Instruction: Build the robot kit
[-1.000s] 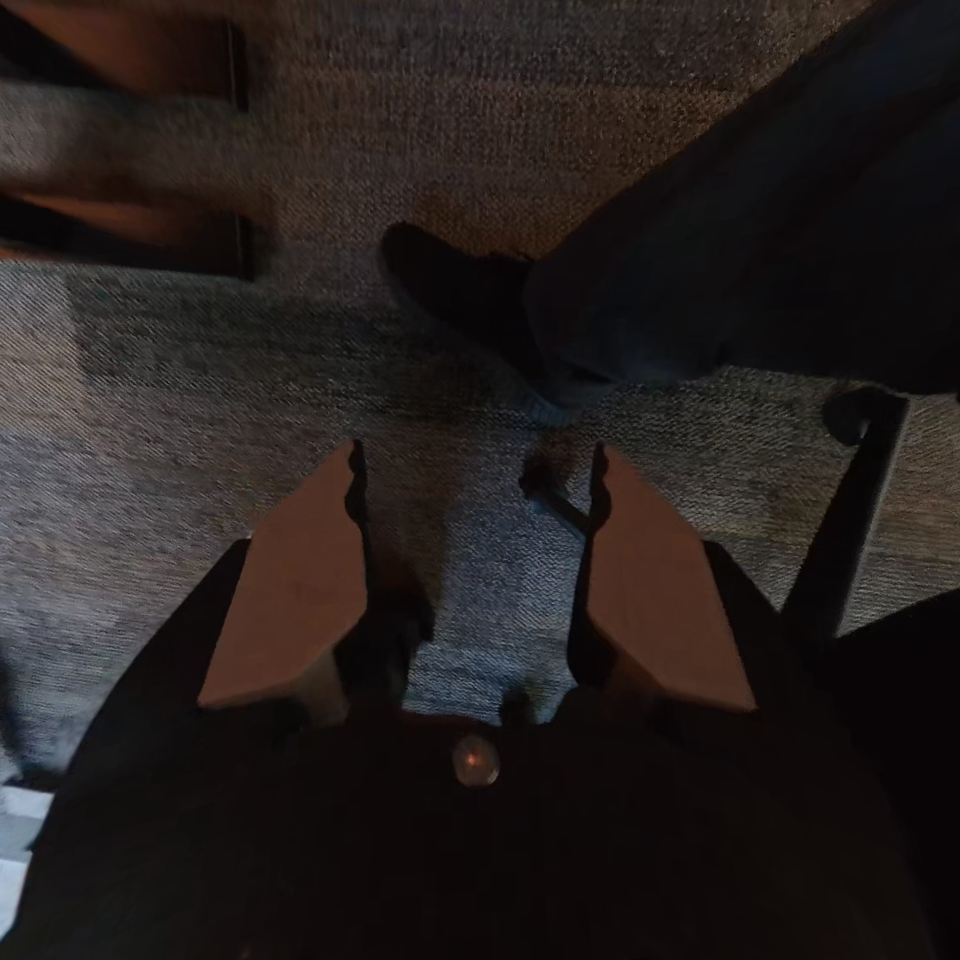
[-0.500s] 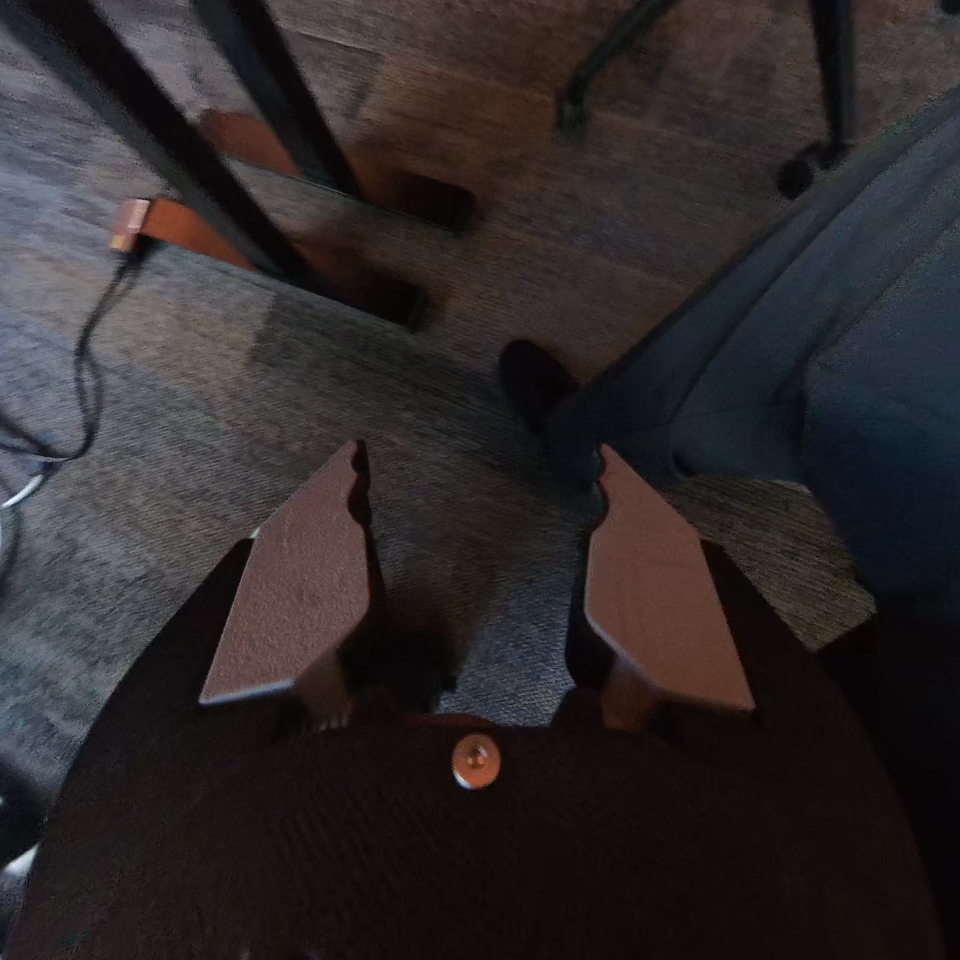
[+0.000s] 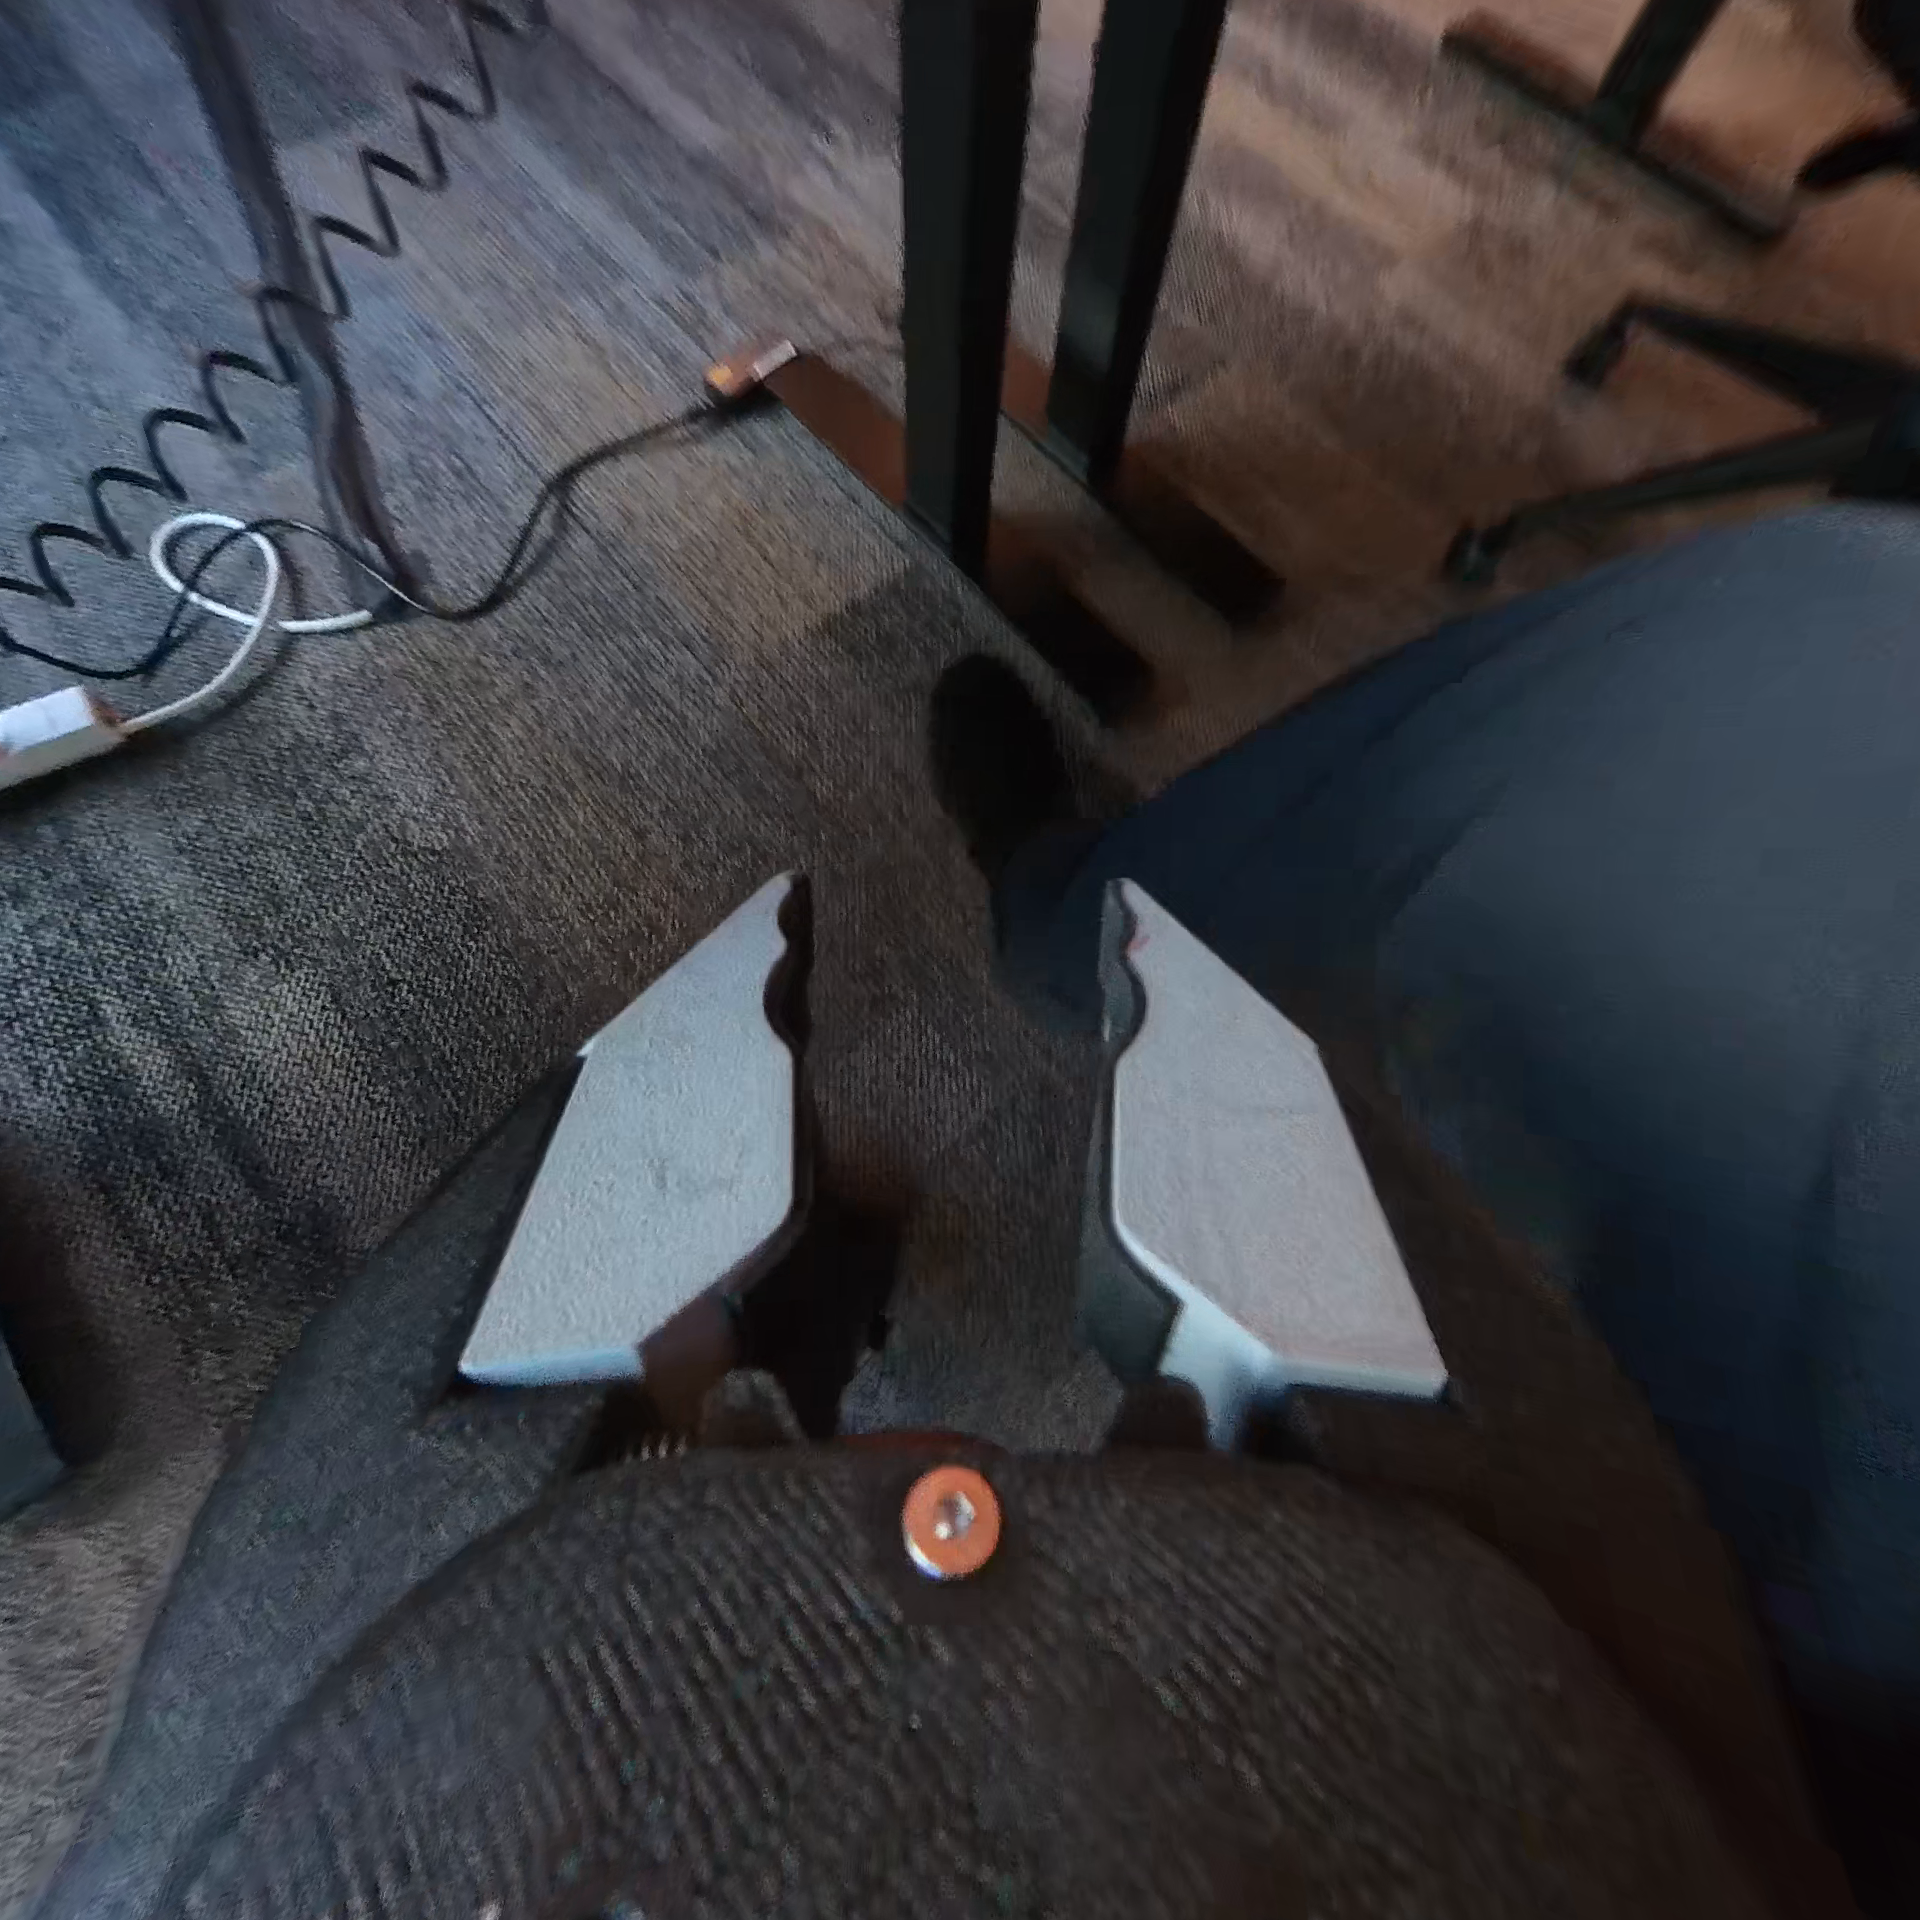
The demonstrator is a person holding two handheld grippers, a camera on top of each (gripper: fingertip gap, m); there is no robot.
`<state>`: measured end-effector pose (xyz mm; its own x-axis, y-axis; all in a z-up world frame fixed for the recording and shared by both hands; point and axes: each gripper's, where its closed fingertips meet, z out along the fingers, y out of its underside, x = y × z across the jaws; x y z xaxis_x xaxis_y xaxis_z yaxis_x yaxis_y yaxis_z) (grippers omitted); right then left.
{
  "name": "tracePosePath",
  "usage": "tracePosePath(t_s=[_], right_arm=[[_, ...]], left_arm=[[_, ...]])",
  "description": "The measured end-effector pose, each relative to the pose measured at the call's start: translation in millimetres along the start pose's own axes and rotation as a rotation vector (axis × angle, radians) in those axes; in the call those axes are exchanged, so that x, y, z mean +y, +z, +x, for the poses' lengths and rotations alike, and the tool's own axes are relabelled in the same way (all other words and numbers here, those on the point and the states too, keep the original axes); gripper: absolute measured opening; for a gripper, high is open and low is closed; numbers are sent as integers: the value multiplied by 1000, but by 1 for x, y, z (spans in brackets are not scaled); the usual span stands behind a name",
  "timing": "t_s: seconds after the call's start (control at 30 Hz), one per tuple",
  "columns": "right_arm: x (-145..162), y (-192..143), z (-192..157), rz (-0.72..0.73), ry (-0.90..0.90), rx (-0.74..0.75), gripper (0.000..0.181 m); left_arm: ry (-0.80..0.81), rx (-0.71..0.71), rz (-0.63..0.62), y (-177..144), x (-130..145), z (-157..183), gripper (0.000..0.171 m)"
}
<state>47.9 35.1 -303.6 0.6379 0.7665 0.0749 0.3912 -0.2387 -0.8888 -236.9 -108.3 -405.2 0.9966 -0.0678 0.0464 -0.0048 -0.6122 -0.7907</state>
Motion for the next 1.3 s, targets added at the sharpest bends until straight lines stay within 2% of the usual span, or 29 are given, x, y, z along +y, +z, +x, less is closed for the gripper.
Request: tracePosePath(t_s=[0.1,0.27,0.37,0.47,0.53,0.73,0.83,0.9,1.03,1.17,1.2,1.3], right_arm=[[-18,32,-20,23,-36,-62,77],[-118,78,-55,261,-190,-158,63],[-168,113,-87,306,-174,-303,61],[-198,139,-116,272,-169,-453,58],[-201,156,-127,189,-218,-504,48],[-187,197,-160,-87,-374,-668,45],[-186,209,-175,-171,-435,-734,39],[-180,221,-173,-226,-516,-712,30],[-173,226,-182,-283,-547,-771,28],[-173,225,-189,-281,-541,-817,14],[-174,227,-185,-272,-548,-800,7],[-178,240,-157,-256,-505,-714,10]], left_arm=[[-99,6,92,-23,-12,-4,51],[-18,14,45,-32,2,-19,53],[-19,60,50,-34,-20,-31,55],[-9,99,45,-43,-41,-39,57],[25,120,32,-52,-48,-41,57],[62,100,11,-80,-71,-54,60],[23,40,65,-81,-87,-70,57],[-5,6,79,-75,-90,-80,56],[-70,-11,102,-60,-88,-92,56],[-100,-8,63,-48,-80,-95,56],[-106,-14,67,-47,-83,-97,56],[-138,-20,61,-41,-84,-102,54]])
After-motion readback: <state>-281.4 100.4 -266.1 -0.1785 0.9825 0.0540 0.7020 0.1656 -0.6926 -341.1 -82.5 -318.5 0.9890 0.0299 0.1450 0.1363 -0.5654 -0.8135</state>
